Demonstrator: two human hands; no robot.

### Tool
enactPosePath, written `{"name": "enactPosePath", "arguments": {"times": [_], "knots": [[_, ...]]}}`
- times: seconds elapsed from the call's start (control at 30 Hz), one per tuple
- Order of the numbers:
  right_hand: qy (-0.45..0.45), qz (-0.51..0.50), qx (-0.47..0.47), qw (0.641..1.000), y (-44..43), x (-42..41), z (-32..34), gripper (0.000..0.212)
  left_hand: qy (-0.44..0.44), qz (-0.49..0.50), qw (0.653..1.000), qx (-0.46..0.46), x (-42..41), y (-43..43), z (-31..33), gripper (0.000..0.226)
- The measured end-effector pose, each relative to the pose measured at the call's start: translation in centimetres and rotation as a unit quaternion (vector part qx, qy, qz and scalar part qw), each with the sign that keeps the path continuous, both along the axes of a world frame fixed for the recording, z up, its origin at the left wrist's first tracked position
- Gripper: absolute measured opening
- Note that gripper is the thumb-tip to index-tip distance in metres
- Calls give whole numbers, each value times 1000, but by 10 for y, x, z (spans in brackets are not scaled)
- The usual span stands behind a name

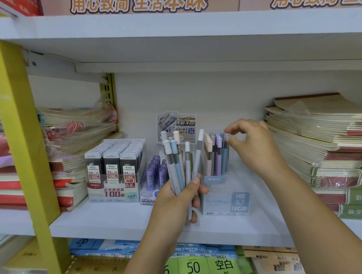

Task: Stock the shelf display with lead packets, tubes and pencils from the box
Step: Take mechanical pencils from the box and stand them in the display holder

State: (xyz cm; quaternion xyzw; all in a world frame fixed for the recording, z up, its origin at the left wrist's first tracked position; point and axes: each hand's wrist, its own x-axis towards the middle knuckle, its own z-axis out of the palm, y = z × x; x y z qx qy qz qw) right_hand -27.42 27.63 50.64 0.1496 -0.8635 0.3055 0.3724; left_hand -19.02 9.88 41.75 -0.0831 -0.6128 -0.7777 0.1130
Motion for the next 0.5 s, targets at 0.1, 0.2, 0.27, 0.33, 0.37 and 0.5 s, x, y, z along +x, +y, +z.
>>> {"name": "enactPosePath", "arguments": {"times": [0.1,0.2,0.27,0.33,0.37,0.5], "knots": [[-45,-23,14,999,2,0,0,14,0,0,1000,-1,2,0,2,14],[-10,-17,1,1000,1,9,-4,20,2,-4,1000,-5,5,0,4,14],[33,17,-31,999,-3,22,-6,23,3,-8,1000,-8,6,1,5,14],[-8,108,-87,990,-9,36,-3,21,6,-9,1000,-16,7,2,6,13],[-51,172,-130,975,-12,43,-1,20,9,-10,1000,-17,8,2,6,13],[-126,301,-197,924,-20,61,3,26,29,-20,999,-30,9,5,7,13]]}}
